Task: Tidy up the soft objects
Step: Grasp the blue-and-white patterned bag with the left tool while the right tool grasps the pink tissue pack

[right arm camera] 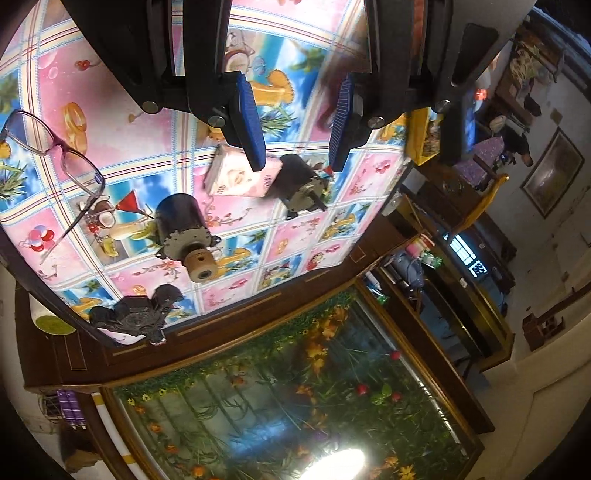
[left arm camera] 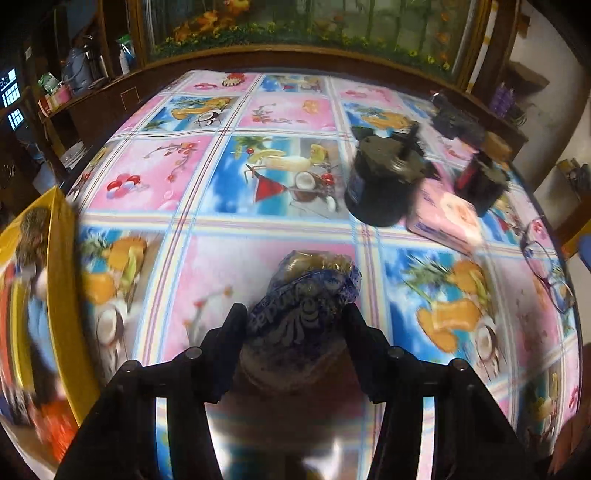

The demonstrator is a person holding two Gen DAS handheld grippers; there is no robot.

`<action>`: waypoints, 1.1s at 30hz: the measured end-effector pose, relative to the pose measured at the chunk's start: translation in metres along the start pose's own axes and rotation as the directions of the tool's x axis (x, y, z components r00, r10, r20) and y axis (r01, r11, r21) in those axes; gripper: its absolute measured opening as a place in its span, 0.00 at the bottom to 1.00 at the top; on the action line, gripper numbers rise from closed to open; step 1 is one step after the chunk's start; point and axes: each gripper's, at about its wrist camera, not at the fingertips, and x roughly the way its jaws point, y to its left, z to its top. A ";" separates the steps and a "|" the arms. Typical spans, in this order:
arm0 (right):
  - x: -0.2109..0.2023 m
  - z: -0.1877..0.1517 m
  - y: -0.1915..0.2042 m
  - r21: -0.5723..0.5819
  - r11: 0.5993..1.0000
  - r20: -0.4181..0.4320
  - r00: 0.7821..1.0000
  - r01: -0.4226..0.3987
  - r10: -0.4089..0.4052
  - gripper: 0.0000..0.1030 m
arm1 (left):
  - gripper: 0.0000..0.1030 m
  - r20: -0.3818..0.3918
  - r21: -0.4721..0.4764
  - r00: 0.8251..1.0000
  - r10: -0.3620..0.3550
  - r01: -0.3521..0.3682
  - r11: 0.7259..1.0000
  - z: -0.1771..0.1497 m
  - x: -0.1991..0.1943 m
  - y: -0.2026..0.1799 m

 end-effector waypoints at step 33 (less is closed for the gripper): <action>0.102 0.003 0.014 -0.274 0.960 -0.278 0.952 0.051 -0.130 0.71 | 0.51 0.050 -0.030 0.999 -0.013 0.014 0.999 -0.009 -0.003 0.021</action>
